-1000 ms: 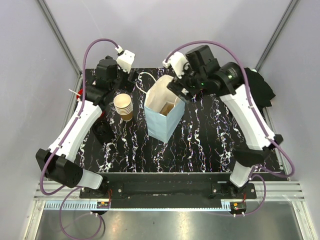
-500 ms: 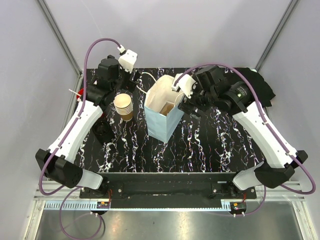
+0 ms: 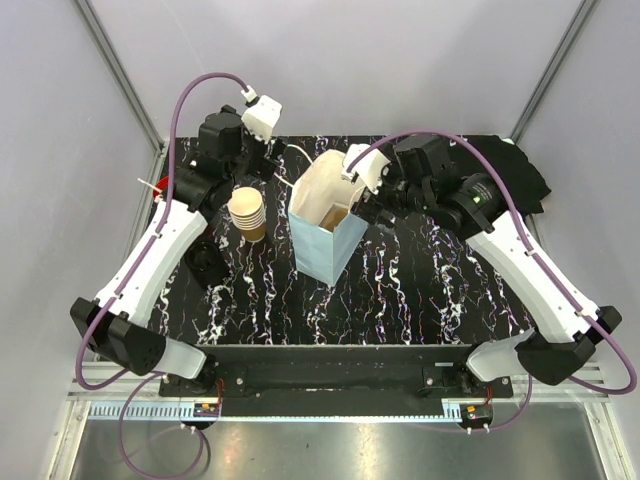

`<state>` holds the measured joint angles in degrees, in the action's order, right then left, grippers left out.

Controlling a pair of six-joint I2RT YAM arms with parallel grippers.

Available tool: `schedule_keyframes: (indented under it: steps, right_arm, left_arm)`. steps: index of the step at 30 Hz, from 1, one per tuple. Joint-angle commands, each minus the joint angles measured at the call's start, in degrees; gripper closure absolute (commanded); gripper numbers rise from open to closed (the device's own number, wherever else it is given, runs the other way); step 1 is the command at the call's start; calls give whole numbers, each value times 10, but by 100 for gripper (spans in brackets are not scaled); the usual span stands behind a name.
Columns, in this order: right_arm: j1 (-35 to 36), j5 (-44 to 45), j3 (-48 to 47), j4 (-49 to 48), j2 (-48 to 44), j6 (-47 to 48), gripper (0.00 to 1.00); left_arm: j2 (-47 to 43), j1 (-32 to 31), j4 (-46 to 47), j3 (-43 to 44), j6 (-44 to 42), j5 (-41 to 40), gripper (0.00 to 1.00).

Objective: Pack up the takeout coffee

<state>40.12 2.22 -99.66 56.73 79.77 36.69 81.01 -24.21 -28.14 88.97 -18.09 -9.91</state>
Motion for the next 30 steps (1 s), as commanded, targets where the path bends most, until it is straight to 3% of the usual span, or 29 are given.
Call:
schedule_keyframes:
  steps: [1,11,15,17,24,28,30]
  right_arm:
    - [0,-8,3,-72,-16,20,0]
    - [-8,-12,-6,-106,23,59,3]
    - [-11,-21,-11,-108,36,64,10]
    - [-10,-21,-14,-109,41,66,18]
    - [-12,-42,-25,-108,52,66,49]
    - [-11,-38,-33,-108,56,65,71]
    - [-11,-34,-40,-108,61,64,76]
  left_arm:
    - [11,-2,2,40,-4,-4,3]
    - [56,-2,-28,75,3,41,1]
    - [71,-2,-38,86,3,57,3]
    - [80,-3,-44,90,2,65,6]
    - [105,-3,-54,123,-4,64,54]
    - [122,-3,-55,146,-8,56,76]
    - [131,-2,-57,168,-12,50,84]
